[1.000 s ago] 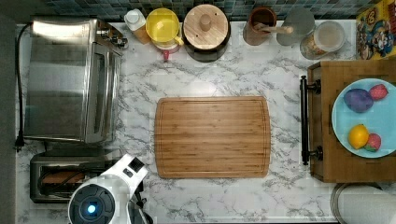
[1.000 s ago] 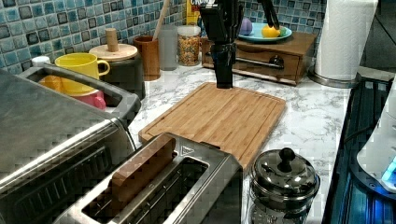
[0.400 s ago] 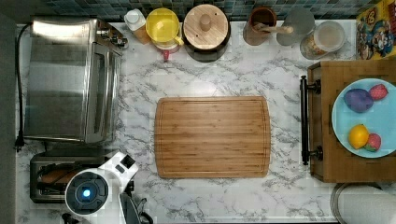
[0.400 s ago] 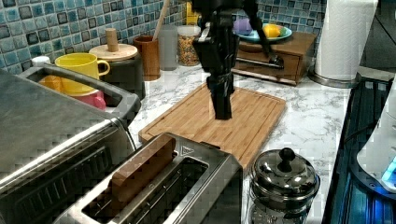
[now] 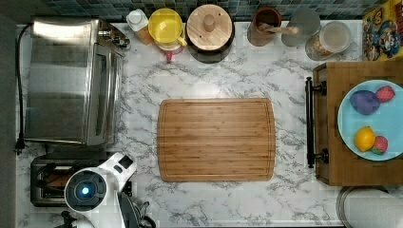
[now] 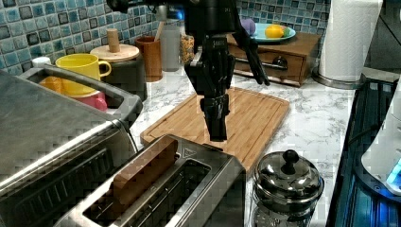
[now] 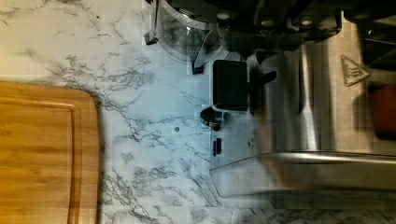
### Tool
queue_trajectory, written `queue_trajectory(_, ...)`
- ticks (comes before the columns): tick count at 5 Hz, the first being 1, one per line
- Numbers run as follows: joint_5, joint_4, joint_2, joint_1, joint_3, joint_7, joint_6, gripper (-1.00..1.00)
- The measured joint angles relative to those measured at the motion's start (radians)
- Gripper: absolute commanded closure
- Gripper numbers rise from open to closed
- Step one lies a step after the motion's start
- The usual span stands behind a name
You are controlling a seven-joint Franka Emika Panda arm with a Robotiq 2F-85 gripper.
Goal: Turn on the toaster.
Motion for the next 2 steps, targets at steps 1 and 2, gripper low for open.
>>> queue_trajectory(1,-0.001,0.0,0.006,-0.003,0.002,0.01,0.0,1.0)
queue_trajectory(2,-0.001,0.0,0.008,-0.034,0.018,0.01,0.018,1.0)
